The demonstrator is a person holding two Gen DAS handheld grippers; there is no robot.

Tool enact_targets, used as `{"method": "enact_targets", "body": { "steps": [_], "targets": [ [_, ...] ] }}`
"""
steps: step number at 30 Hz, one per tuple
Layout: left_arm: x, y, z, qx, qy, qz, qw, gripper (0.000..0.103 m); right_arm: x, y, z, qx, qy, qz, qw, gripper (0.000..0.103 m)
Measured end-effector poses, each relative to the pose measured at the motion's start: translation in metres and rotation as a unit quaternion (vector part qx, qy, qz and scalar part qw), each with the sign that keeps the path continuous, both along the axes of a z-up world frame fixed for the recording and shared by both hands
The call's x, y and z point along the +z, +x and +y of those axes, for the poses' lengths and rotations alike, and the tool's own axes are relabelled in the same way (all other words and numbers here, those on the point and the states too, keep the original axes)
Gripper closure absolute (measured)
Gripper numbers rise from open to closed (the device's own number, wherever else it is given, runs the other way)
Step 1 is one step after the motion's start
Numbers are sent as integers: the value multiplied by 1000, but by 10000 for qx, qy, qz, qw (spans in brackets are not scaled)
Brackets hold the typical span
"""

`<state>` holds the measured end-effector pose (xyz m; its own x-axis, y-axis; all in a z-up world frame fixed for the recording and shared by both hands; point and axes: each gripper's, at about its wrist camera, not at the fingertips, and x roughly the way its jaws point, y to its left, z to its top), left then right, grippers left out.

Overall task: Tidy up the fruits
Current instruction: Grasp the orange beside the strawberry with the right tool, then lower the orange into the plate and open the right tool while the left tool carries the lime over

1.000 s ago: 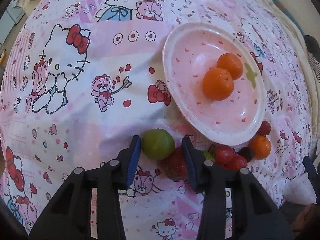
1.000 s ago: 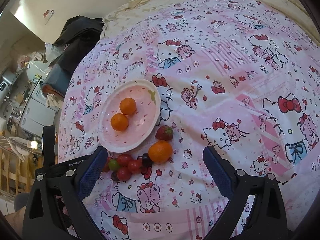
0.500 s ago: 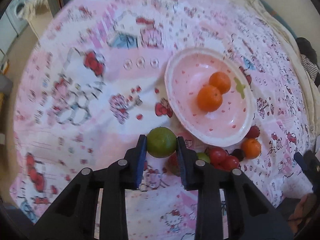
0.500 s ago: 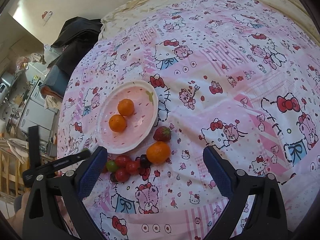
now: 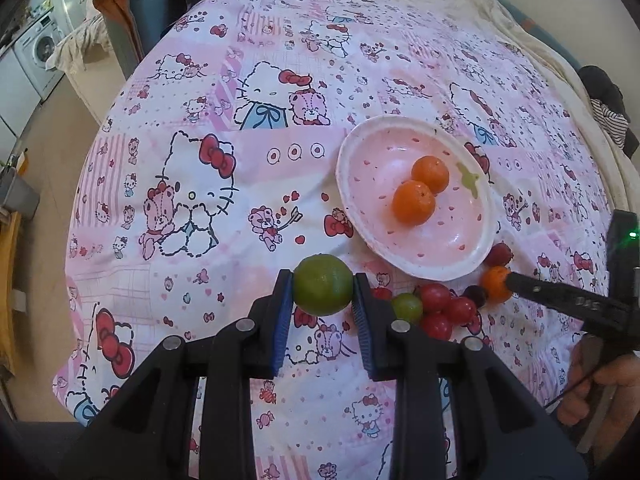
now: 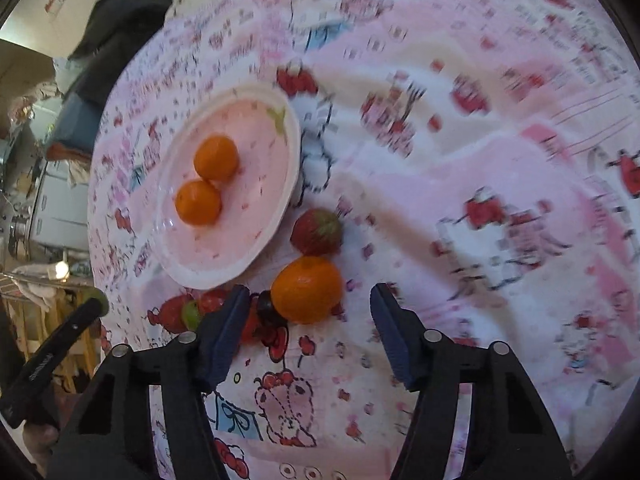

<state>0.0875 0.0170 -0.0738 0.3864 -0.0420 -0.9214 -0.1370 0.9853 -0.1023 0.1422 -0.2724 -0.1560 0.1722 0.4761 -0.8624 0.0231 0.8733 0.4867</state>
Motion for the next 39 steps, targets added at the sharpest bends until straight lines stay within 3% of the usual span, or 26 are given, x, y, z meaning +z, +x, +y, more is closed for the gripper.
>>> {"method": "enact_targets", "body": {
  "steps": [4, 8, 28, 34, 39],
  "targets": [
    [-1, 0, 0, -19, 21, -18, 10000, 78, -11, 5, 13, 89, -146, 125, 9998, 40],
    [-1, -1, -1, -2, 7, -9, 10000, 78, -19, 9, 20, 210, -323, 129, 9992, 57],
    [-1, -3, -11, -147, 394, -200, 9989, 78, 22, -25, -25, -80, 13, -253, 9996, 59],
    [2, -5, -11, -135, 469, -313, 9983, 78, 44, -31, -48, -377, -124, -627, 9972, 59],
    [11, -4, -7, -69, 468, -455, 9978, 78, 78, -30, -57, -574, -141, -1368, 9888, 59]
  ]
}}
